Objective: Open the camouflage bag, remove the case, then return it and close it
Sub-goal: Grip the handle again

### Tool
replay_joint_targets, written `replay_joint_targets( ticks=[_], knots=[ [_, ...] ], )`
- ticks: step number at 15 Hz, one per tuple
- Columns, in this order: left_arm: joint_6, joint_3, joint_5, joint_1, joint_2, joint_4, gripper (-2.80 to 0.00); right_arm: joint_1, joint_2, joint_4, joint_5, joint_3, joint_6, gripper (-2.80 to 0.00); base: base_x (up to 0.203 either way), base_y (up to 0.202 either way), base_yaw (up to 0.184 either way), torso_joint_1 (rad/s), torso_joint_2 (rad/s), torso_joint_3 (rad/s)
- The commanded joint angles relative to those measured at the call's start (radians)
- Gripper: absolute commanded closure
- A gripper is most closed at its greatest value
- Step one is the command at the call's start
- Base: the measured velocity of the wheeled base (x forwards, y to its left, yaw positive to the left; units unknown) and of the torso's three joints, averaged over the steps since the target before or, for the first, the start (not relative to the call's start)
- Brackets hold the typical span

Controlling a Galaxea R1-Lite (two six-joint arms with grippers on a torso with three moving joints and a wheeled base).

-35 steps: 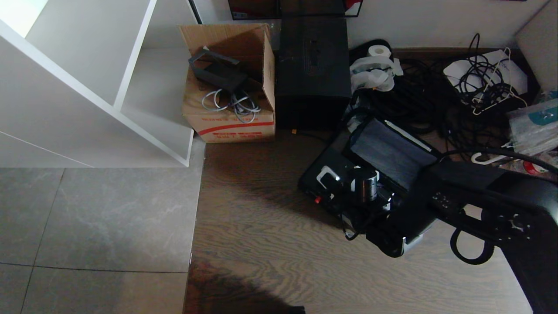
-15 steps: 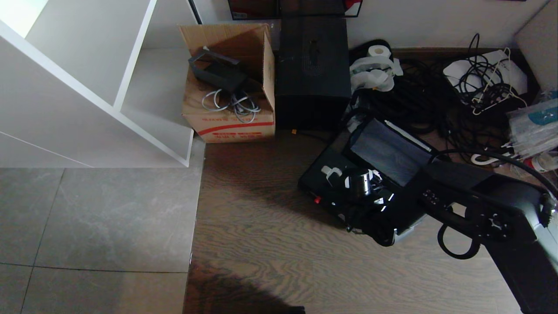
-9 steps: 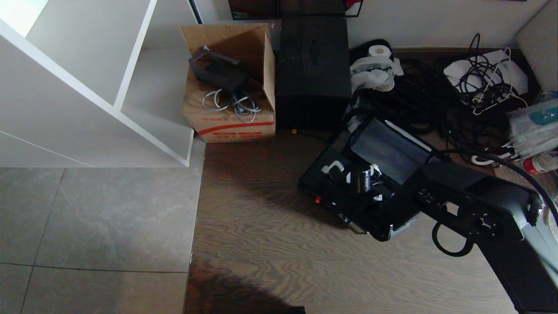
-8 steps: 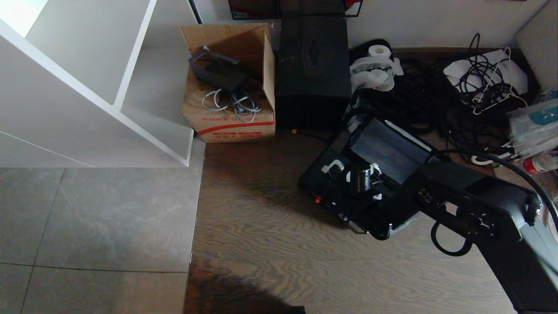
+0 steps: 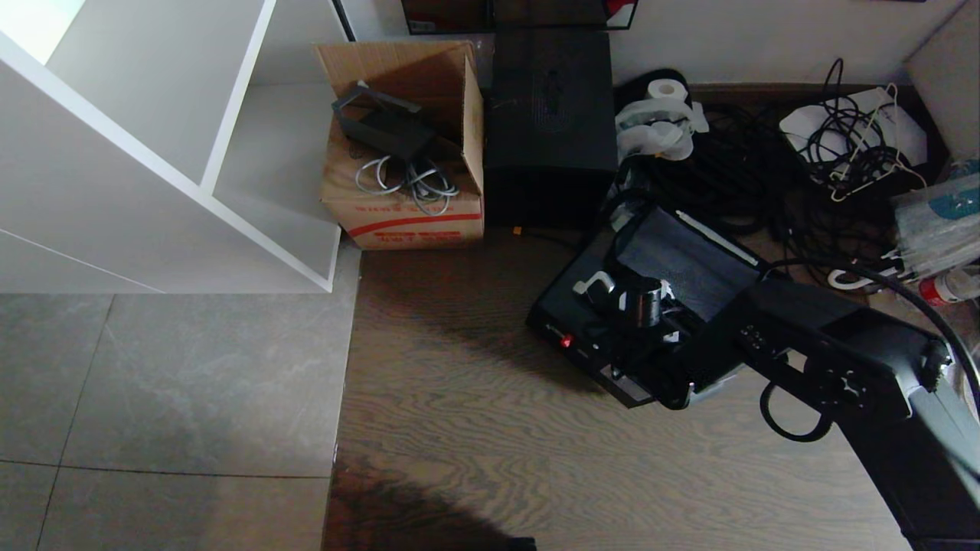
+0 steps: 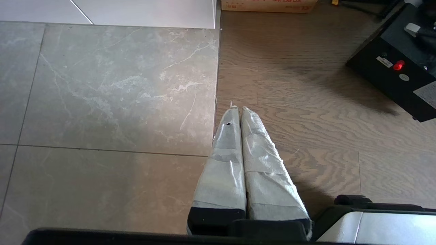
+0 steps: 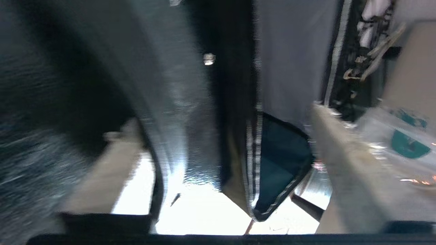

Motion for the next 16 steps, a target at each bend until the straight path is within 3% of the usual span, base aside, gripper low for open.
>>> replay_joint_targets(
  ticks=[1,10,16],
  knots=[
    [0.0,0.0,0.0,0.0,0.0,0.0,0.0,-0.002,0.011,-0.009,-0.01,-0.007,-0.004,0.0,0.0,0.0,0.0,0.0,0.0,0.0],
    [0.0,0.0,0.0,0.0,0.0,0.0,0.0,0.0,0.025,-0.029,-0.013,-0.012,-0.001,0.0,0.0,0.0,0.0,0.0,0.0,0.0],
    [0.0,0.0,0.001,0.0,0.0,0.0,0.0,0.049,-0.018,-0.125,-0.015,0.08,-0.003,0.0,0.0,0.0,0.0,0.0,0.0,0.0]
  ],
)
